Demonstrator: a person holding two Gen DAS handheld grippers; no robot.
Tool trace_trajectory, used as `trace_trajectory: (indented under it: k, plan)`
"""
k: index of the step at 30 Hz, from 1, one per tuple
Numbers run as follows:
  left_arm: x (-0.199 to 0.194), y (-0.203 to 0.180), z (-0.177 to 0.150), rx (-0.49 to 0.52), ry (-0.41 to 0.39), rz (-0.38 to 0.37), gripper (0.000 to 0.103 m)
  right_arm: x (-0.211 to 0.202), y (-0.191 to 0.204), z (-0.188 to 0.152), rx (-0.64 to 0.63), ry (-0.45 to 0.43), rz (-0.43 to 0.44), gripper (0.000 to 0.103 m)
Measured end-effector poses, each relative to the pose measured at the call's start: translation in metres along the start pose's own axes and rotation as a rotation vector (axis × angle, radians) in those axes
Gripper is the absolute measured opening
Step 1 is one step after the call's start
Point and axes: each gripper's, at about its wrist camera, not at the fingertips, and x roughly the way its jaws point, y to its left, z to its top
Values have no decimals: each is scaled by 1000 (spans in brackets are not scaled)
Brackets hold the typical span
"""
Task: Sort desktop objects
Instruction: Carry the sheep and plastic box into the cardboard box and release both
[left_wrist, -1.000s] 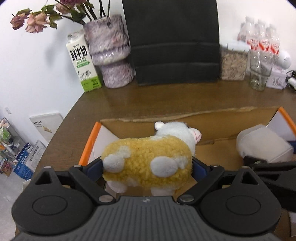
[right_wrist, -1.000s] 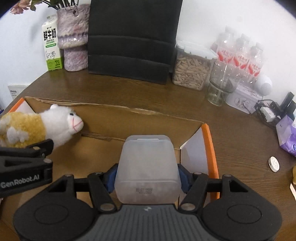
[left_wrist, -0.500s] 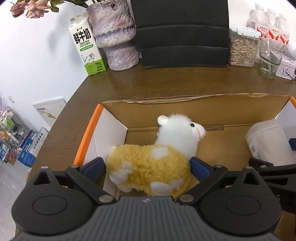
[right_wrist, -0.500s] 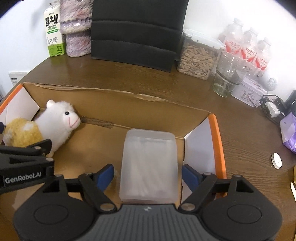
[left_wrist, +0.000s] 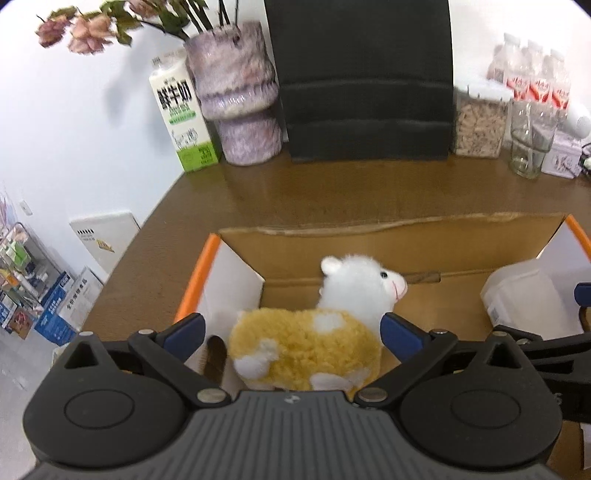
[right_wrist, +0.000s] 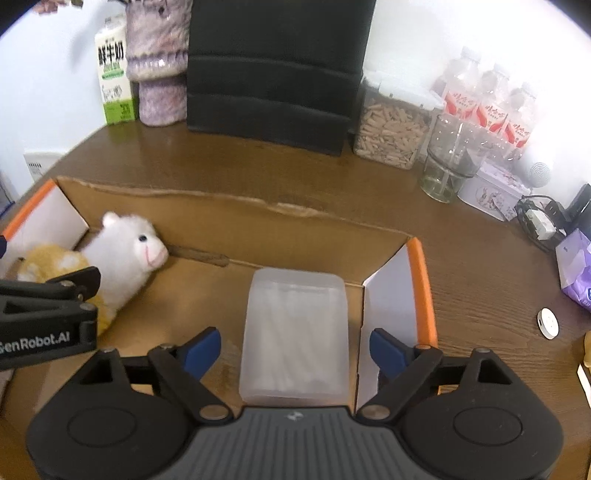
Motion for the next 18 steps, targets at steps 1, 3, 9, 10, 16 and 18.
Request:
trace_trajectory:
  k: [1,3,9,10,16,18]
  plan:
    - [-4,2,1,-3,-8,0,103,-5,-1,1,5,-11,8,90]
    - [-14,6,2,-19,-23,-6,103,-18,-3,0,4,-41,25,98]
    - [-55,28,-1,-81,-95,-51,103,-68,-10,-6,19,-138,53,103]
    - [-65,33,-5,-93,-113,-63,103,-79,-12,-9,20,-158,59,103]
    - [-122,68,-35,-150,-236,-149,103,-140,-18,-39,-1,-268,110,103]
    - [-138,80,-47,-160,-274,-180,103,-161,-19,-56,-10,-315,122,103]
